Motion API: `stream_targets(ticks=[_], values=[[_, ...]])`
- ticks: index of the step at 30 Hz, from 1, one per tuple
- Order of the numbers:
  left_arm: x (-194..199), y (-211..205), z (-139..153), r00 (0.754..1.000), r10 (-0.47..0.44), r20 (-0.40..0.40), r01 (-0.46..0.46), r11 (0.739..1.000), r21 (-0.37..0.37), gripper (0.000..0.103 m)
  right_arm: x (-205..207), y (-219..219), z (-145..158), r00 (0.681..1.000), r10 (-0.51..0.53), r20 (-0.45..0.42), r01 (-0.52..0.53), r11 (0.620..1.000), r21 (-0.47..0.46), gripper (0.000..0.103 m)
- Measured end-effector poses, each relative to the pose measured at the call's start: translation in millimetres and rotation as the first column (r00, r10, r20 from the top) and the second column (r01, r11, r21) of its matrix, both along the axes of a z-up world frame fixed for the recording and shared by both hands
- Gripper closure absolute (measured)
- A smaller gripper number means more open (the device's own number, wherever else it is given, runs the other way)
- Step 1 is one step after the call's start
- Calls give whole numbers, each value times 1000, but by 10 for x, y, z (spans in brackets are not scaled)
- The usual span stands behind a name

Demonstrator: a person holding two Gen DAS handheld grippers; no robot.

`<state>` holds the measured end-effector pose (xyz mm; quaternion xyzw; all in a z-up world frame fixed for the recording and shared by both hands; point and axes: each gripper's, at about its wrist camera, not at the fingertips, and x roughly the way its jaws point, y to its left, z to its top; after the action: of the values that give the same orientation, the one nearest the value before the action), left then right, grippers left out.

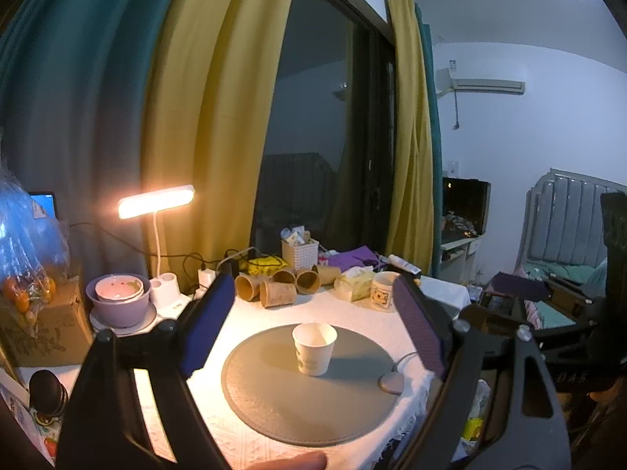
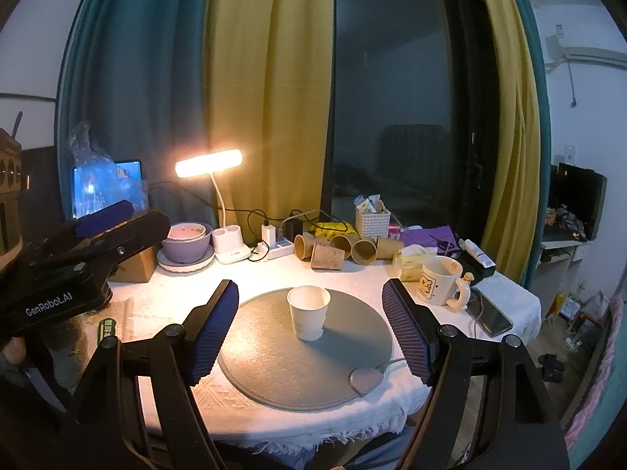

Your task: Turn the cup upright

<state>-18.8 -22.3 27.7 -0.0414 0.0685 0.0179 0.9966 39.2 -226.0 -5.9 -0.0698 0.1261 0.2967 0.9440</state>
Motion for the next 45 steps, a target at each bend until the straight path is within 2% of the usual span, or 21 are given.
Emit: stream_targets(ticks=[45], values=[[-7,58,-38,1000,20,-13,-21,1000,-16,19,56,51,-71,999,10,-43,-10,1000,8,24]])
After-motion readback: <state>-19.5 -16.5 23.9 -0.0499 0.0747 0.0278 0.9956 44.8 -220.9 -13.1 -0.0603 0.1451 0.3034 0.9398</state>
